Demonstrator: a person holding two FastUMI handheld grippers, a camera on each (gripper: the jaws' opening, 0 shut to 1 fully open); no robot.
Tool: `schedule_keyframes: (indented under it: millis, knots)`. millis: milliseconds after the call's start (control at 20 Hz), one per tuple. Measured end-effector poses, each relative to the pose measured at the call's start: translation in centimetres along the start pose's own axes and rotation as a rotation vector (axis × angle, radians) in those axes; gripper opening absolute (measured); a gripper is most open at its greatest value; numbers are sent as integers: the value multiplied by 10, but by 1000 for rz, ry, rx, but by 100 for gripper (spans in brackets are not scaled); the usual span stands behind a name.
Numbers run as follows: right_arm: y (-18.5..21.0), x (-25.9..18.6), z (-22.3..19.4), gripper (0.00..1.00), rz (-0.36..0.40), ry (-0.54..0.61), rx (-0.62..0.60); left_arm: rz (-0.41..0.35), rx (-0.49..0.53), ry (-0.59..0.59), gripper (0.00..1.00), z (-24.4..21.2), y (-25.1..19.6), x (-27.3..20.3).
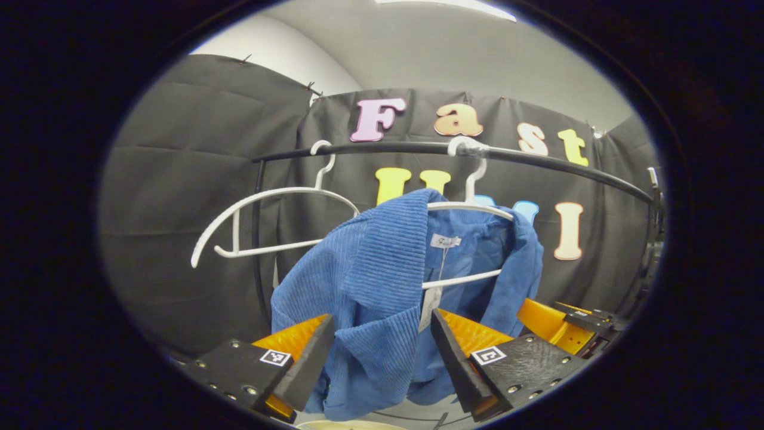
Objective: Grasp the clothes on the hanger with both hands and then place them into the laundry hamper below.
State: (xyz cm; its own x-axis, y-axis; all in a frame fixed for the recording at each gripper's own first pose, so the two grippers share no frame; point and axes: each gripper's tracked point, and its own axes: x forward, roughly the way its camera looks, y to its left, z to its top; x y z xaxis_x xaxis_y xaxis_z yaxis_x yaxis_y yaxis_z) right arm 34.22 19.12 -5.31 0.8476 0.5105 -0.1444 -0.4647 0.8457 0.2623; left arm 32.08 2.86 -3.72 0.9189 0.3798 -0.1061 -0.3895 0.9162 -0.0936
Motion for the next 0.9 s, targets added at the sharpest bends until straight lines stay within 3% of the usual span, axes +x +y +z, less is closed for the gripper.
schedule_keyframes:
  millis: [100, 200, 250, 350, 500, 650, 800, 850, 900]
  knots:
    - [1, 13, -5, 90, 2, 13, 1, 50, 7, -6, 92, -2, 6, 9]
    - [3, 24, -8, 95, -3, 21, 2, 80, 4, -14, 94, -3, 9, 15]
    - [2, 29, -8, 90, -11, 19, 0, 89, 9, -21, 93, -2, 11, 18]
    - [-7, 41, -7, 95, -60, 5, -42, 107, 16, -32, 93, -2, 14, 21]
    - [-14, 53, -4, 95, -102, -13, -64, 128, 22, -36, 93, -4, 17, 28]
    - [-21, 63, -11, 93, -109, 11, -33, 138, 24, -36, 85, -5, 20, 32]
    - [-20, 65, -11, 78, -93, 10, -27, 131, 10, -41, 58, -6, 24, 32]
    - [-19, 65, -11, 63, -90, 7, -26, 119, 8, -39, 58, -7, 23, 32]
    - [-21, 65, -10, 57, -95, 8, -25, 131, 11, -35, 58, -7, 27, 32]
